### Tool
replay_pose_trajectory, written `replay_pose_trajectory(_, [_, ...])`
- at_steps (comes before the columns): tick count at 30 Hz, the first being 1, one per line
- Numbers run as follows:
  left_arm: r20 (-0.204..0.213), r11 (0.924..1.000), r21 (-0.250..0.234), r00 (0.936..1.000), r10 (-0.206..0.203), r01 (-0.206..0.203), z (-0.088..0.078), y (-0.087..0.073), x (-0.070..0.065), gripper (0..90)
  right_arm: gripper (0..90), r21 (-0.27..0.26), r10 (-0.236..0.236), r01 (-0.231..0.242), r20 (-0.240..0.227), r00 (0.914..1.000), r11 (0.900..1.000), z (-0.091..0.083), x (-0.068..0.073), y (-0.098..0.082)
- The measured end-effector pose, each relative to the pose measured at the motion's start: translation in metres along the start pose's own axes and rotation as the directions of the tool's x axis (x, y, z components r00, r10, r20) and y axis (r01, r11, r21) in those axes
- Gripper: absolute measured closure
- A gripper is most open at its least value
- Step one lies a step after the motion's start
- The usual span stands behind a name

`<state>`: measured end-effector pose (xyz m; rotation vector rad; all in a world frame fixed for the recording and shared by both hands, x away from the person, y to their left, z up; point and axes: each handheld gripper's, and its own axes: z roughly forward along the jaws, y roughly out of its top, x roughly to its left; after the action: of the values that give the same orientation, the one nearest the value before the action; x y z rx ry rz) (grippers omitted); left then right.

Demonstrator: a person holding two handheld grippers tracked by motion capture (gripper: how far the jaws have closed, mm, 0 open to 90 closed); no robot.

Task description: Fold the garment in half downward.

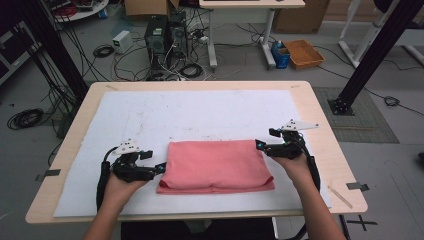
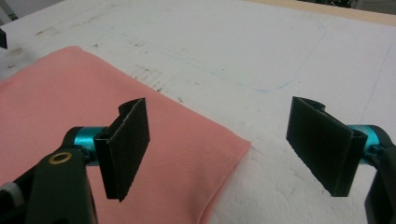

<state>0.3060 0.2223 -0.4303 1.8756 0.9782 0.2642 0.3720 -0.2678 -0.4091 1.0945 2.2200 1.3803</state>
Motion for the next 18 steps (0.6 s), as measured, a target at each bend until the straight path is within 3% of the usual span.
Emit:
replay_pose_trajectory(9, [-0.019,1.0000,-0.001,0.9998,0.009,-0.009,-0.016,-0.012,-0.010,20.3,20.8,0.001,-0.011,0.011,-0.018,0.9998,1.000,0.005,0.004,0.005])
replay_pose_trajectory(18, [-0.031,0.9997,0.012,0.9993,-0.020,0.021,-0.019,-0.020,-0.012,20.3,20.4,-0.018,-0.018,0.018,-0.038,0.9991,1.000,0.008,0.010,0.012])
